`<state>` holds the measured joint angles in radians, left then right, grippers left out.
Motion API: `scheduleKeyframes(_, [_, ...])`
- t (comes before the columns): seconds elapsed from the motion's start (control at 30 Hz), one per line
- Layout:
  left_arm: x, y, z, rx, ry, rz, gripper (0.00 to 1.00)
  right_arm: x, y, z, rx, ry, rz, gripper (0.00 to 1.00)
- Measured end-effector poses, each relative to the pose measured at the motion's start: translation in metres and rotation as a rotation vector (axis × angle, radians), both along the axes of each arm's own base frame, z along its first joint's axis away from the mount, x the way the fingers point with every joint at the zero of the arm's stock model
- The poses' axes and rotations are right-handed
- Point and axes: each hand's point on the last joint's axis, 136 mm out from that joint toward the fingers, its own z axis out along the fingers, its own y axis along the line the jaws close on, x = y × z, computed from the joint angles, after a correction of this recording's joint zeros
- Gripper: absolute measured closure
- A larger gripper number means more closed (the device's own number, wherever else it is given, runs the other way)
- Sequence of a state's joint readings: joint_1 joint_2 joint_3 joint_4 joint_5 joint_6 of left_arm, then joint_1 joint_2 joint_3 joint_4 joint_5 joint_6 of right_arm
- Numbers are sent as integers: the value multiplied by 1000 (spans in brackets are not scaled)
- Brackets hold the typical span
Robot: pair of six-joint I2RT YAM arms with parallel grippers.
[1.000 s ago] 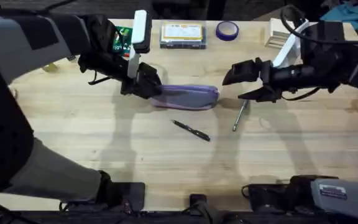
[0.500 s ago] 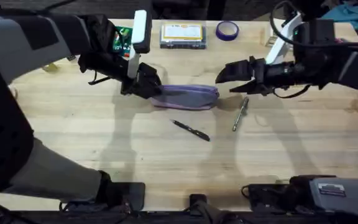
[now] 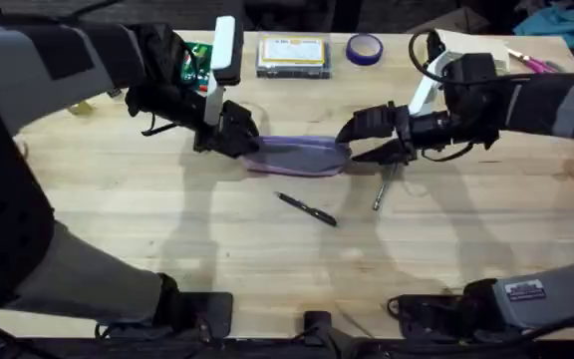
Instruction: Unzip the bag, pick up the pens from the table one at a time and place them inside, then zip the bag closed.
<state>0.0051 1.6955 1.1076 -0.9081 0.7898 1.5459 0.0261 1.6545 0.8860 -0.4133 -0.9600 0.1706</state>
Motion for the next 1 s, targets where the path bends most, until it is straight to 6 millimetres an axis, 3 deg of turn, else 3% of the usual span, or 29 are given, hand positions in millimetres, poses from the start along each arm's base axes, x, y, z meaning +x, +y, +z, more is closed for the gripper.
scheduleKeyframes(0.27, [0, 0, 0, 0, 0, 0, 958, -1, 10, 1, 7, -23, 32, 11])
scheduleKeyframes(0.53, [0, 0, 0, 1, 2, 0, 958, -1, 18, 0, -8, -55, 62, 262])
scheduleKeyframes(0.8, [0, 0, 0, 1, 2, 0, 958, 1, 13, 4, 20, -51, 44, 351])
scheduleKeyframes(0.9, [0, 0, 0, 0, 2, 0, 958, 3, 10, 9, 53, -50, 36, 453])
scheduleKeyframes(0.93, [0, 0, 0, 0, 1, 0, 958, 3, 7, 14, 84, -49, 29, 607])
scheduleKeyframes(1.0, [0, 0, 0, 0, 2, 0, 958, 4, 7, 16, 100, -46, 26, 695])
